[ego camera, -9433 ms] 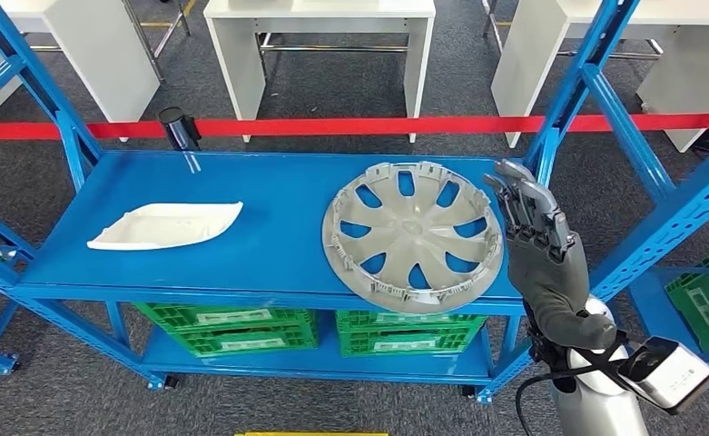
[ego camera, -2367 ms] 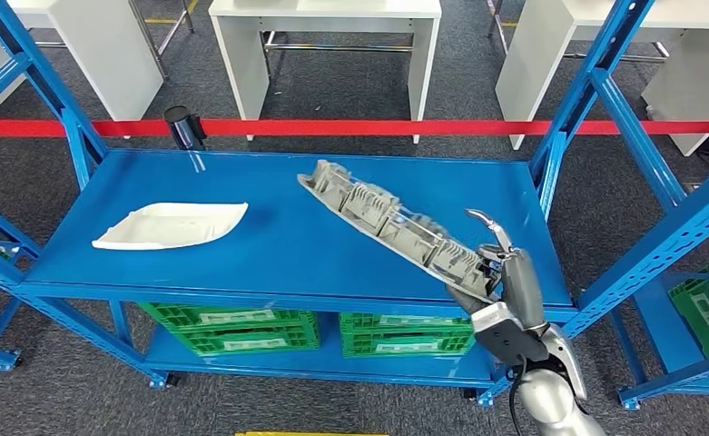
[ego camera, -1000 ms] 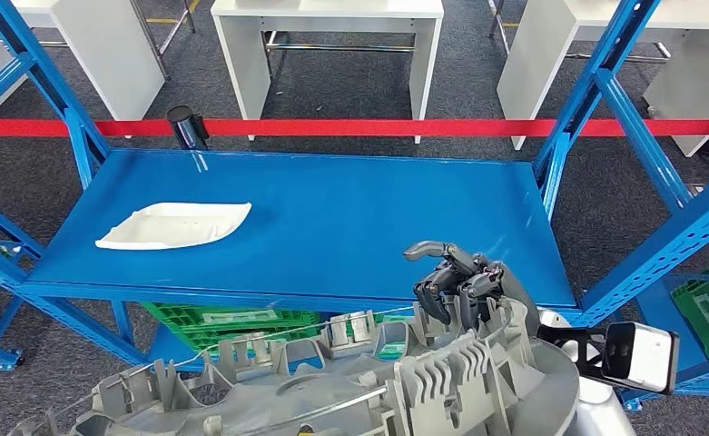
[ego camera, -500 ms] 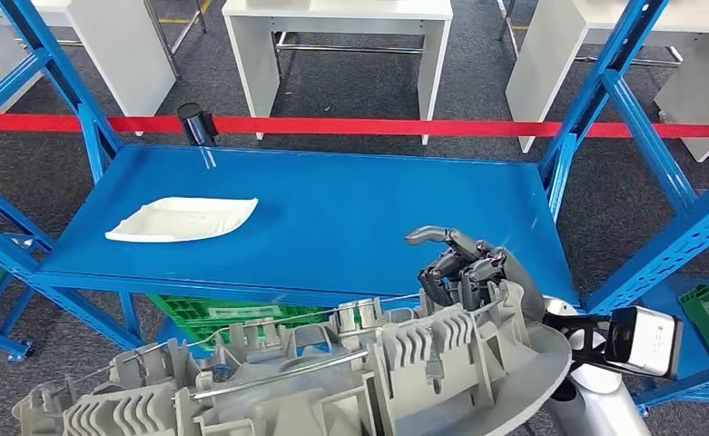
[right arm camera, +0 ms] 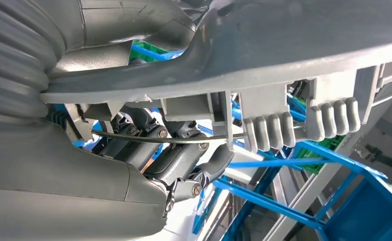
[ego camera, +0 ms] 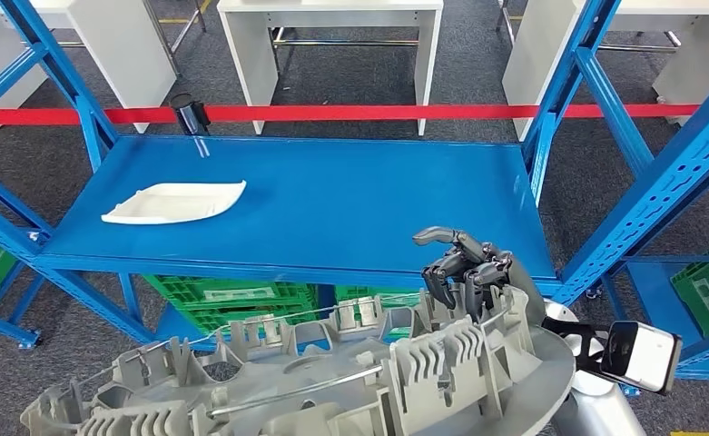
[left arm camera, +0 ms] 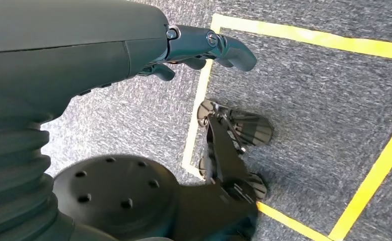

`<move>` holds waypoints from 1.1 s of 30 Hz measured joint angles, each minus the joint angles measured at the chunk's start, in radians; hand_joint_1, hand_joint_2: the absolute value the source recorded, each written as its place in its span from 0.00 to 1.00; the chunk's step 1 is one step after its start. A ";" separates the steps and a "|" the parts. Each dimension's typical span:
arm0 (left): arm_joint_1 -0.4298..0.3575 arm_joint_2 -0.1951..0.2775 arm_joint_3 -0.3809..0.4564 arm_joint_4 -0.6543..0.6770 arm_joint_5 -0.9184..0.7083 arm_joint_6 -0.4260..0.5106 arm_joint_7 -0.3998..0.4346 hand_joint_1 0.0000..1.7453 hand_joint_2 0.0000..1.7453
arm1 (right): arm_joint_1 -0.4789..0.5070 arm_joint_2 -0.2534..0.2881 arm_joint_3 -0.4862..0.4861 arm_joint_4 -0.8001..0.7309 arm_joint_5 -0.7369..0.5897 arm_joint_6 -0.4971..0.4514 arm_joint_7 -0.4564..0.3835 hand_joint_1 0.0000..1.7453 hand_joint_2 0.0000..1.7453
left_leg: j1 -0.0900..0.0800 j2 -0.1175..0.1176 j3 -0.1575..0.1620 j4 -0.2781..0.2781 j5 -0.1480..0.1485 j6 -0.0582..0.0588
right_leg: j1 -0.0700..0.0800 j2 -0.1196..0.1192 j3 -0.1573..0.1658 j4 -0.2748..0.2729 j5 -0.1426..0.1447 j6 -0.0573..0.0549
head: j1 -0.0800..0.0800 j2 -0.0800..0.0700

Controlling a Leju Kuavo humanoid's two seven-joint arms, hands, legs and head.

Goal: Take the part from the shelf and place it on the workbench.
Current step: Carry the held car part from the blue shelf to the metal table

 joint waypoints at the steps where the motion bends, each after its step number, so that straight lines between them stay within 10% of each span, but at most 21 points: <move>1: -0.001 0.001 0.000 0.000 0.000 0.002 0.002 0.00 1.00 | 0.000 0.000 -0.002 0.000 -0.004 0.004 0.001 1.00 1.00 | -0.003 0.000 0.023 -0.038 0.000 0.005 | 0.000 -0.001 -0.001 -0.001 0.005 0.006 | 0.000 0.000; 5: 0.000 0.008 0.002 0.000 0.000 0.007 0.010 0.00 1.00 | -0.002 -0.007 -0.018 0.000 -0.017 0.010 0.002 1.00 1.00 | -0.003 0.003 0.015 -0.059 0.017 0.030 | -0.001 0.001 -0.010 0.008 0.005 0.029 | -0.001 0.000; 9: 0.000 0.017 0.005 -0.001 -0.012 0.000 0.020 0.00 1.00 | 0.000 -0.022 -0.043 0.001 -0.019 0.001 0.014 1.00 1.00 | 0.000 0.006 -0.026 -0.059 0.052 0.050 | -0.003 0.006 -0.080 0.208 -0.147 0.043 | 0.011 0.000; 11: 0.001 0.021 0.005 -0.001 -0.018 -0.002 0.024 0.00 1.00 | 0.003 -0.027 -0.048 0.001 -0.017 0.003 0.014 1.00 1.00 | -0.001 0.006 -0.053 -0.052 0.066 0.049 | -0.003 0.006 -0.083 0.265 -0.158 0.046 | 0.012 0.000; 16: 0.001 0.025 0.005 -0.002 -0.023 -0.003 0.035 0.00 1.00 | 0.001 -0.032 -0.048 0.001 -0.019 0.017 0.003 1.00 1.00 | -0.002 0.004 -0.100 -0.026 0.092 0.029 | 0.001 0.008 0.093 0.011 -0.080 0.033 | 0.014 0.000; 19: 0.001 0.029 0.005 -0.002 -0.023 -0.003 0.037 0.00 1.00 | 0.001 -0.032 -0.048 0.001 -0.021 0.022 0.000 1.00 1.00 | -0.002 0.002 -0.106 -0.027 0.109 0.009 | 0.004 0.010 0.087 -0.008 -0.070 0.011 | 0.014 0.000; 22: 0.003 0.031 0.005 -0.001 -0.023 -0.003 0.037 0.00 1.00 | -0.001 -0.032 -0.048 0.001 -0.021 0.024 0.000 1.00 1.00 | 0.003 0.003 -0.134 0.039 0.033 -0.008 | -0.001 0.005 0.061 -0.013 -0.040 -0.010 | 0.009 0.000; 25: 0.002 0.032 0.005 -0.001 -0.023 -0.002 0.037 0.00 1.00 | -0.001 -0.032 -0.048 0.001 -0.022 0.024 0.000 1.00 1.00 | 0.005 0.003 -0.177 0.223 -0.084 -0.020 | -0.001 0.003 0.020 -0.011 -0.008 -0.013 | 0.001 0.000; 27: 0.001 0.033 0.005 -0.001 -0.023 -0.002 0.037 0.00 1.00 | -0.001 -0.033 -0.048 0.001 -0.022 0.025 0.000 1.00 1.00 | 0.005 0.003 -0.150 0.243 -0.064 -0.020 | 0.000 0.002 -0.007 -0.009 0.011 -0.009 | 0.000 0.000; 31: -0.001 0.035 0.005 -0.003 -0.027 -0.001 0.035 0.00 1.00 | -0.003 -0.032 -0.048 0.001 -0.030 0.029 0.004 1.00 1.00 | 0.000 0.002 0.037 -0.014 -0.019 -0.001 | 0.002 0.000 -0.041 -0.003 0.044 0.007 | -0.002 0.000; 33: -0.002 0.035 0.005 -0.004 -0.032 0.001 0.033 0.00 1.00 | -0.003 -0.031 -0.047 0.001 -0.029 0.024 0.010 1.00 1.00 | -0.006 0.001 0.061 -0.065 -0.027 0.013 | 0.002 -0.002 -0.043 -0.007 0.060 0.019 | -0.002 0.000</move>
